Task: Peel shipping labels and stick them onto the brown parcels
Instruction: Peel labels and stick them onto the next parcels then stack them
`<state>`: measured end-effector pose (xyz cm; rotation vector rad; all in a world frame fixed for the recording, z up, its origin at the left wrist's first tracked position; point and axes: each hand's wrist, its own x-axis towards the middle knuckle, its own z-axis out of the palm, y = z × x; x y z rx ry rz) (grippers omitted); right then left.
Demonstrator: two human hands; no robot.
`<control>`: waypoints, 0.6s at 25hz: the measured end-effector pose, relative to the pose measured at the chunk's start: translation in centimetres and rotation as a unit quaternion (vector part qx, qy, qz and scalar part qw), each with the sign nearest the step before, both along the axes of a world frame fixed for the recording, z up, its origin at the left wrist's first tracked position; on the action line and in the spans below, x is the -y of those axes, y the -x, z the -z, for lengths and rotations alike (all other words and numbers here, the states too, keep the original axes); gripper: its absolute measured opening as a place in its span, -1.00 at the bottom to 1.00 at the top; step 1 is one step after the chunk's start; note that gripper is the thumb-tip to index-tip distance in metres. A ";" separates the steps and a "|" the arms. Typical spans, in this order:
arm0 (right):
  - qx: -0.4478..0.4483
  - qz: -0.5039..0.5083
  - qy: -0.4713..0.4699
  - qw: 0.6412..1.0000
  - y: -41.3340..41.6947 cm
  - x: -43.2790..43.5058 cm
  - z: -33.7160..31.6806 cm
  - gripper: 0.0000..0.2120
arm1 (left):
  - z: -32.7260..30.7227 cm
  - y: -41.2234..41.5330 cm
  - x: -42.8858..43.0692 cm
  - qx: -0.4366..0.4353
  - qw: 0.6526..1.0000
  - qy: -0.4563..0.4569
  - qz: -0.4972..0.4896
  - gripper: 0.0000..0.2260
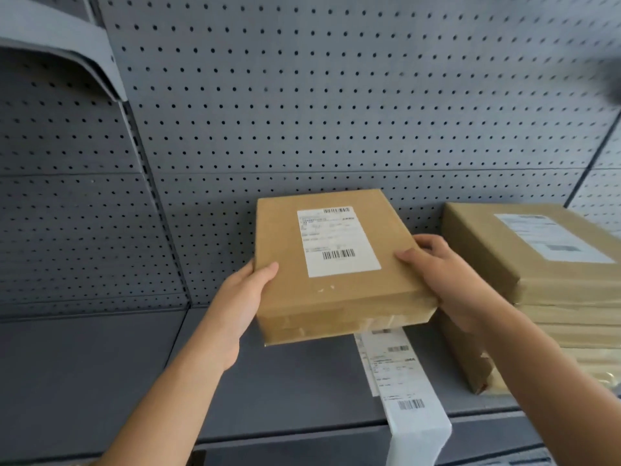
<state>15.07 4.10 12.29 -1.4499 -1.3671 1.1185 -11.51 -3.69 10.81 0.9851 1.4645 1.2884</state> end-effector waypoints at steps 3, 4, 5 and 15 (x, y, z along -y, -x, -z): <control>-0.022 0.011 -0.039 0.999 -3.6 0.2 -5.0 -0.72 | -3.4 -2.5 -1.5 -0.012 0.999 -0.036 0.030 -0.76; -0.022 0.015 -0.051 0.998 -4.9 0.3 -6.4 -0.74 | -4.3 -3.4 -2.1 -0.013 0.998 -0.045 0.039 -0.74; -0.027 0.021 -0.061 0.998 -6.2 0.4 -7.6 -0.76 | -5.2 -4.4 -2.6 -0.014 0.997 -0.055 0.053 -0.73; -0.045 0.173 -0.111 0.978 -21.3 -0.9 -12.8 -0.75 | -9.5 -18.8 -8.5 -0.035 0.971 -0.127 0.199 -0.57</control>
